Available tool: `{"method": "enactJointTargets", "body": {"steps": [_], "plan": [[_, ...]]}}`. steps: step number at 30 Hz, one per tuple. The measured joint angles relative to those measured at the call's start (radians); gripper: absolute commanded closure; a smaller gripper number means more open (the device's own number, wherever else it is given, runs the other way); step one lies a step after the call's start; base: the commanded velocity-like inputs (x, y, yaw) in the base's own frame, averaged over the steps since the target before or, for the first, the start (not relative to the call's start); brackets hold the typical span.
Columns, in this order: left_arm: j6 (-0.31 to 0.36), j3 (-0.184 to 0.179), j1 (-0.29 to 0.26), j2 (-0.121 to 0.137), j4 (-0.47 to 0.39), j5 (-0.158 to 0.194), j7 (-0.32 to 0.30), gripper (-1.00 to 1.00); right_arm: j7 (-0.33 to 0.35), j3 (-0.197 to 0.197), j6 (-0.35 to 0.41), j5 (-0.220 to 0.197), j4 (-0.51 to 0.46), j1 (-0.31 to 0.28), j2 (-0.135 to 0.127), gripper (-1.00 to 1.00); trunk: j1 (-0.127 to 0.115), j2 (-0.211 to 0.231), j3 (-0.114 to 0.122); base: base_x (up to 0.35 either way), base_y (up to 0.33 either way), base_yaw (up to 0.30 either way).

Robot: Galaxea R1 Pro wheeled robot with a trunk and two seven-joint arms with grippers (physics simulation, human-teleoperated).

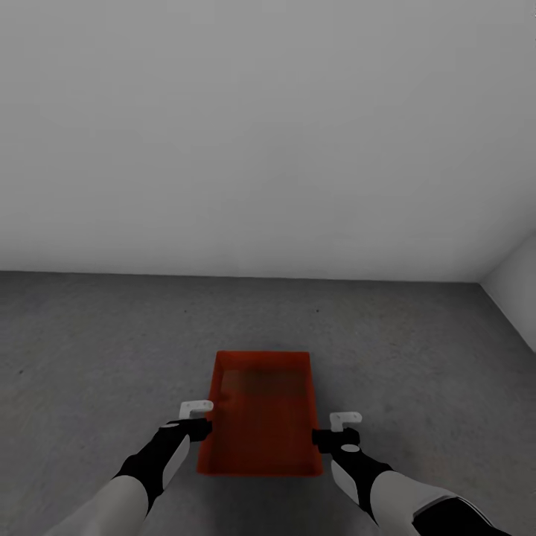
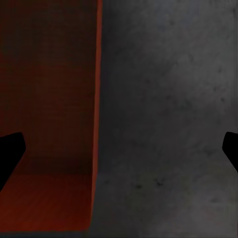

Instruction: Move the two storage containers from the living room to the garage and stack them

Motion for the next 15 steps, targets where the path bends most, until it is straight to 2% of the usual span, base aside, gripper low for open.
{"method": "enactJointTargets", "body": {"steps": [15], "plan": [[0.0,0.0,0.0,0.0,0.003,0.0,0.0,-1.0,0.001,0.0,-0.001,-0.001,0.0,0.0,0.0,-1.0,-0.058,0.105,0.047,0.0,0.0,0.0]]}}
